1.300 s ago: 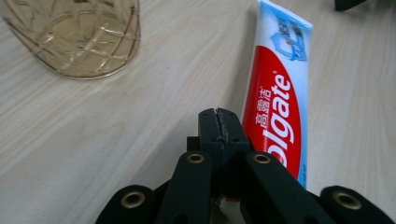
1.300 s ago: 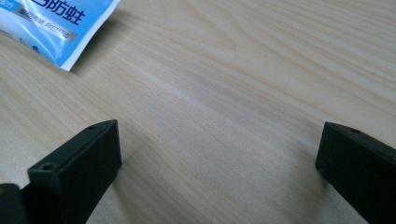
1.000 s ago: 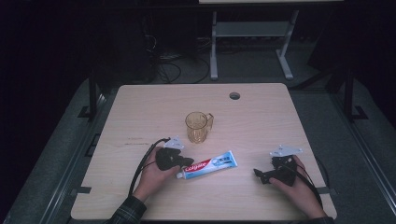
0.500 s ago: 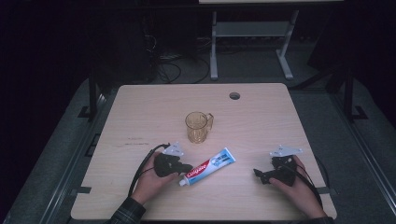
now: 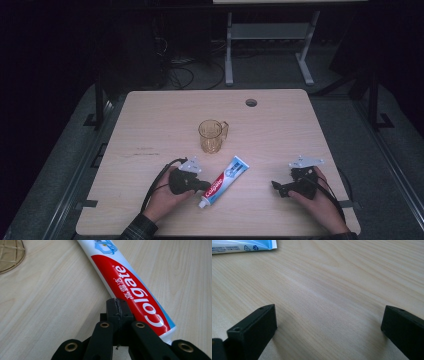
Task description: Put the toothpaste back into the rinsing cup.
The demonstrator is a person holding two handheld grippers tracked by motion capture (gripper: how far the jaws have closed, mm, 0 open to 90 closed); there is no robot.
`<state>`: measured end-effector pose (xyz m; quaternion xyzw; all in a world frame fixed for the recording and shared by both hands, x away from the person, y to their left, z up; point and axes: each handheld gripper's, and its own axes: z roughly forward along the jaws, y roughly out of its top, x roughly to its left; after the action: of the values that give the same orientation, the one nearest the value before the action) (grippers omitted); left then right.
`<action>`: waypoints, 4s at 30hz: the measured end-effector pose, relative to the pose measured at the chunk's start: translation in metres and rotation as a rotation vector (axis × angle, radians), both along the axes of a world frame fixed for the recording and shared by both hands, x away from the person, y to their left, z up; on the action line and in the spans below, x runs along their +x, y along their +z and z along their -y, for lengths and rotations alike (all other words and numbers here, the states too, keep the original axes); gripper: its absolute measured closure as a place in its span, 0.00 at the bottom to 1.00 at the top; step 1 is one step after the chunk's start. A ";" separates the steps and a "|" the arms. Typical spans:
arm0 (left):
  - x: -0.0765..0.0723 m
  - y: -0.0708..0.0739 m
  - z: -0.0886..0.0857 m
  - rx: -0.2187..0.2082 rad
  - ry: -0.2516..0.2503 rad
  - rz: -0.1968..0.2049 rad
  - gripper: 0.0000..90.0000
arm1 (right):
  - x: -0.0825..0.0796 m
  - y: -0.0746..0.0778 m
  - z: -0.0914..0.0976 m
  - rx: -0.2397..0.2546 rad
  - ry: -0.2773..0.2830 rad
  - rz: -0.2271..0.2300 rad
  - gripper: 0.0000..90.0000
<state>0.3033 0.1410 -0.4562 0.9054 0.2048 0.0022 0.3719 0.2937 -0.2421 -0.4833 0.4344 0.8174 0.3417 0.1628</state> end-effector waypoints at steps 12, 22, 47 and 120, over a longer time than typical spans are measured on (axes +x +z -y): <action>0.001 0.011 -0.004 -0.022 0.058 -0.002 0.95 | 0.000 0.000 0.000 0.000 0.000 0.000 0.00; 0.007 0.026 0.004 -0.046 0.129 -0.023 0.67 | 0.000 0.000 0.000 0.000 -0.001 0.000 0.00; 0.035 0.038 0.064 0.022 0.161 -0.033 0.38 | 0.000 0.000 0.000 0.003 0.000 -0.001 0.00; 0.047 0.009 0.091 0.095 0.087 -0.013 0.79 | 0.000 0.000 0.000 0.003 -0.001 -0.001 0.00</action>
<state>0.3502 0.0496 -0.4468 0.9123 0.2460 0.0219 0.3268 0.2935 -0.2419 -0.4833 0.4351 0.8167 0.3427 0.1616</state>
